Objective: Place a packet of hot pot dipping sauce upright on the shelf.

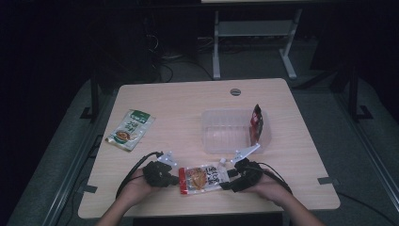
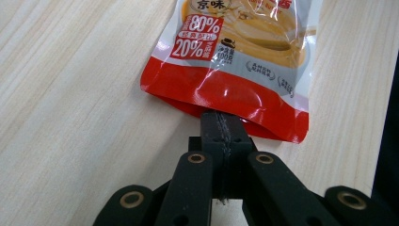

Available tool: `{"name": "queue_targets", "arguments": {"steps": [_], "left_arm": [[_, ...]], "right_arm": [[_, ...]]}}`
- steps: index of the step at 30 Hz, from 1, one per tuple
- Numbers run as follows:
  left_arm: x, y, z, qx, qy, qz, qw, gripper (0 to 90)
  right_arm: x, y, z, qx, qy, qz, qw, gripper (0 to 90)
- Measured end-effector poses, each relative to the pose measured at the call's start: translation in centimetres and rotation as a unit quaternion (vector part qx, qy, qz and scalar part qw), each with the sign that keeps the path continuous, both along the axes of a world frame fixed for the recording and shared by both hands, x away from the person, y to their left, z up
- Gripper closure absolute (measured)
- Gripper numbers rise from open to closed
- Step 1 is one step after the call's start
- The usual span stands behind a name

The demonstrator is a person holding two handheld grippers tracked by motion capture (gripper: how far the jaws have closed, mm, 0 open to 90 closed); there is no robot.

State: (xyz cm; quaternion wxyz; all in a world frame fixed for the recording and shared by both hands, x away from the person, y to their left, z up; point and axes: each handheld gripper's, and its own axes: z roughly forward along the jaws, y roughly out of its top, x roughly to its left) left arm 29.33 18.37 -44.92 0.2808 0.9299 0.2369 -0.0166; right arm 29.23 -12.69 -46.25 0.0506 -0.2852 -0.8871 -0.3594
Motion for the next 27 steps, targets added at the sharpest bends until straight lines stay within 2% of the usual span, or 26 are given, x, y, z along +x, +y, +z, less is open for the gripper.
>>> {"name": "queue_targets", "arguments": {"steps": [6, 8, 9, 10, 15, 17, 20, 21, 24, 25, 27], "left_arm": [[-0.04, -0.16, -0.06, -0.004, 0.004, -0.002, 1.0000, 89.8], [-0.02, -0.15, -0.08, -0.006, 0.005, -0.001, 1.0000, 89.8], [-0.01, -0.14, -0.09, -0.007, 0.006, -0.001, 1.0000, 89.8], [0.00, -0.15, -0.12, -0.009, 0.007, -0.002, 0.9999, 89.8], [0.02, -0.13, -0.12, -0.010, 0.008, -0.003, 0.9999, 89.8], [0.03, -0.12, -0.09, -0.008, 0.009, -0.003, 0.9999, 89.8], [0.02, -0.14, -0.09, -0.008, 0.007, -0.004, 0.9999, 89.8], [0.02, -0.13, -0.08, -0.007, 0.007, -0.006, 0.9999, 89.8], [0.03, -0.11, -0.08, -0.006, 0.004, -0.010, 0.9999, 89.8], [0.03, -0.12, -0.08, -0.006, 0.004, -0.010, 0.9999, 89.8], [-0.01, -0.14, -0.07, -0.006, 0.004, -0.009, 0.9999, 89.8]], "right_arm": [[0.22, 0.31, -0.18, 0.012, 0.011, -0.002, 0.9999, 52.4], [0.47, 0.24, -0.36, 0.023, 0.022, -0.010, 0.9994, 57.9], [0.47, 0.24, -0.36, 0.023, 0.022, -0.010, 0.9994, 57.9], [0.63, 0.21, -0.46, 0.031, 0.033, -0.018, 0.9988, 63.1], [0.68, 0.45, -0.59, 0.031, 0.028, -0.016, 0.9990, 71.4], [0.57, 0.51, -0.73, 0.031, 0.018, -0.001, 0.9994, 80.1], [0.50, 0.56, -0.78, 0.032, 0.019, 0.005, 0.9993, 84.8], [0.43, 0.58, -0.71, 0.034, 0.009, 0.012, 0.9993, 87.7], [0.40, 0.54, -0.67, 0.039, 0.008, 0.013, 0.9991, 88.7], [0.43, 0.44, -0.67, 0.049, 0.008, 0.016, 0.9986, 89.2], [0.40, 0.38, -0.54, 0.049, 0.009, 0.017, 0.9986, 89.3]]}}
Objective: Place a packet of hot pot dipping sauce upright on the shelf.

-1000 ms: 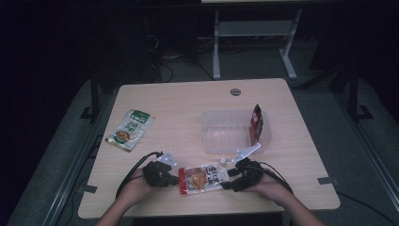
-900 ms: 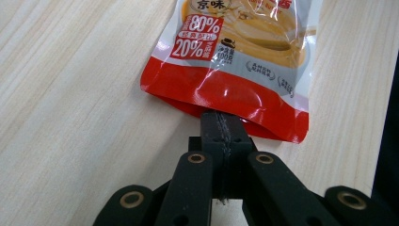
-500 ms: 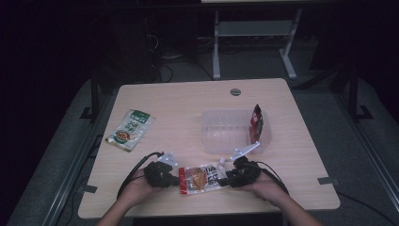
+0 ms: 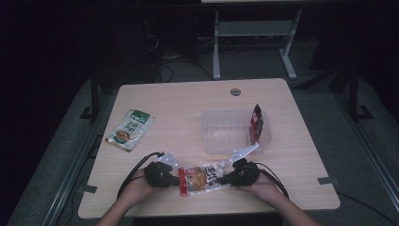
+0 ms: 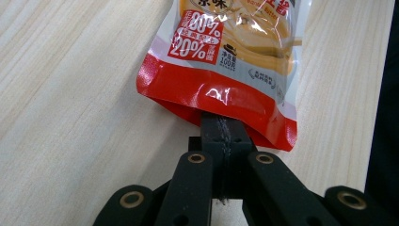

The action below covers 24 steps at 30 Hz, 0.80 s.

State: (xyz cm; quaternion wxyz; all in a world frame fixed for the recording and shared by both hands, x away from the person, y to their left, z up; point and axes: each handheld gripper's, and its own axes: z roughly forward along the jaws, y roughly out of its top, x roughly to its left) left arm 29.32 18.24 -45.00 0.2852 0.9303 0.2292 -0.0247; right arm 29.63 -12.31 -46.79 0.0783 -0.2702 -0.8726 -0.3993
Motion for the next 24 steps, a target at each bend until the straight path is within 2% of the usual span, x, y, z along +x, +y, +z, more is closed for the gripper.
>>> {"name": "queue_targets", "arguments": {"steps": [3, 5, 11, 12, 13, 16, 18, 19, 24], "left_arm": [[0.0, 0.0, 0.0, 0.001, -0.001, -0.002, 1.0000, 89.8], [0.0, 0.1, 0.0, 0.003, -0.004, -0.002, 1.0000, 89.8], [0.0, 0.2, 0.0, 0.005, -0.008, 0.001, 1.0000, 89.8], [0.0, 0.2, 0.1, 0.006, -0.008, 0.002, 0.9999, 89.8], [0.0, 0.2, 0.1, 0.006, -0.008, 0.002, 0.9999, 89.8], [0.0, 0.1, 0.1, 0.007, -0.010, 0.001, 0.9999, 89.8], [0.0, 0.1, 0.1, 0.010, -0.012, -0.004, 0.9999, 89.8], [-0.1, 0.0, 0.1, 0.006, -0.008, 0.001, 0.9999, 89.8], [-0.2, -0.2, 0.2, 0.001, -0.011, -0.001, 0.9999, 89.8]], "right_arm": [[0.0, -0.2, 0.3, 0.016, -0.001, 0.006, 0.9999, 89.5], [-0.2, -0.4, 0.8, 0.047, 0.000, 0.009, 0.9989, 89.6], [-0.7, -0.4, 1.8, 0.073, -0.005, 0.022, 0.9970, 89.7], [-0.8, -0.4, 2.1, 0.090, -0.004, 0.024, 0.9957, 89.7], [-0.8, -0.4, 2.1, 0.090, -0.004, 0.024, 0.9957, 89.7], [-1.1, -0.5, 2.8, 0.114, -0.003, 0.027, 0.9931, 89.7], [-1.2, -0.6, 2.9, 0.118, -0.004, 0.026, 0.9926, 89.7], [-1.3, -0.6, 3.2, 0.132, -0.004, 0.027, 0.9909, 89.7], [-1.6, -0.6, 3.9, 0.148, -0.015, 0.031, 0.9884, 89.8]]}}
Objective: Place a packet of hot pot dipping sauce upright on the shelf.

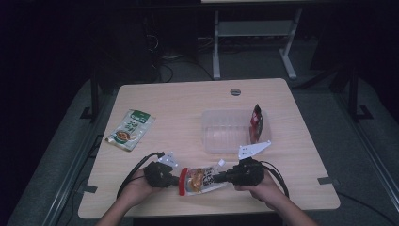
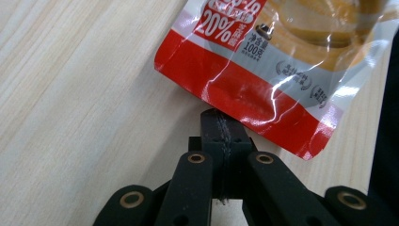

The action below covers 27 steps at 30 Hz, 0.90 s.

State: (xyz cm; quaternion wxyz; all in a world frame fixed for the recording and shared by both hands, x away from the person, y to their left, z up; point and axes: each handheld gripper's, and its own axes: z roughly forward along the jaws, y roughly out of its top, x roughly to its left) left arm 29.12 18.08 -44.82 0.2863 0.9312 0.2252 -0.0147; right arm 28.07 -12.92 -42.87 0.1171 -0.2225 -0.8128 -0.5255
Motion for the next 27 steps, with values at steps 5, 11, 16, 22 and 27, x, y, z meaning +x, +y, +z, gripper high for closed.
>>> {"name": "queue_targets", "arguments": {"steps": [5, 11, 16, 22, 27], "left_arm": [[0.0, 0.2, 0.2, -0.007, -0.001, 0.002, 1.0000, 89.8], [0.1, 0.7, 0.4, -0.014, -0.003, 0.012, 0.9998, 89.8], [0.1, 0.8, 0.4, -0.014, -0.003, 0.012, 0.9998, 89.8], [0.2, 1.1, 0.4, -0.012, -0.005, 0.013, 0.9998, 89.7], [0.3, 1.5, 0.5, -0.013, -0.006, 0.018, 0.9997, 87.9]], "right_arm": [[-0.3, 0.0, 0.9, 0.017, -0.013, 0.002, 0.9998, 89.8], [-0.3, -0.3, 1.3, 0.033, -0.018, 0.001, 0.9993, 89.9], [-0.3, -0.9, 2.1, 0.040, -0.030, -0.007, 0.9987, 89.9], [-0.2, -1.3, 2.7, 0.038, -0.044, -0.007, 0.9983, 89.9], [-0.3, -1.5, 3.4, 0.033, -0.064, -0.009, 0.9974, 89.9]]}}
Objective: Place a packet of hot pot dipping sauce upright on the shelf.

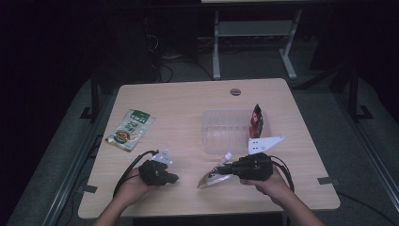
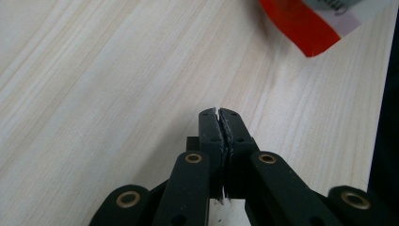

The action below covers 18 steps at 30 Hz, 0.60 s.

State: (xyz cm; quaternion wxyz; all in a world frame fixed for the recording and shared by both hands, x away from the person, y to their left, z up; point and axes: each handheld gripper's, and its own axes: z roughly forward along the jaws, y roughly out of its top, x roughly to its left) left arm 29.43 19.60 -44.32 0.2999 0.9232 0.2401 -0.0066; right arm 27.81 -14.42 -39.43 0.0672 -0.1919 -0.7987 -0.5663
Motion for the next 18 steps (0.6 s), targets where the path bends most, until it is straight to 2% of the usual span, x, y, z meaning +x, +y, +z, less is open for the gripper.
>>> {"name": "queue_targets", "arguments": {"steps": [5, 8, 11, 18], "left_arm": [[0.1, 0.5, -0.1, -0.001, 0.003, 0.008, 1.0000, 83.8], [0.2, 0.7, -0.2, -0.001, 0.005, 0.014, 0.9999, 77.0], [0.1, 1.0, -0.2, -0.002, -0.004, 0.021, 0.9998, 67.9], [0.1, 1.3, -0.1, -0.005, -0.009, 0.031, 0.9995, 57.4]], "right_arm": [[0.0, -0.2, 0.4, -0.003, -0.008, -0.002, 1.0000, 89.8], [0.1, -0.4, 0.7, -0.003, -0.017, -0.004, 0.9998, 89.8], [0.1, -0.7, 1.3, -0.001, -0.021, -0.007, 0.9998, 89.8], [0.2, -1.2, 2.5, -0.003, -0.029, -0.011, 0.9995, 89.8]]}}
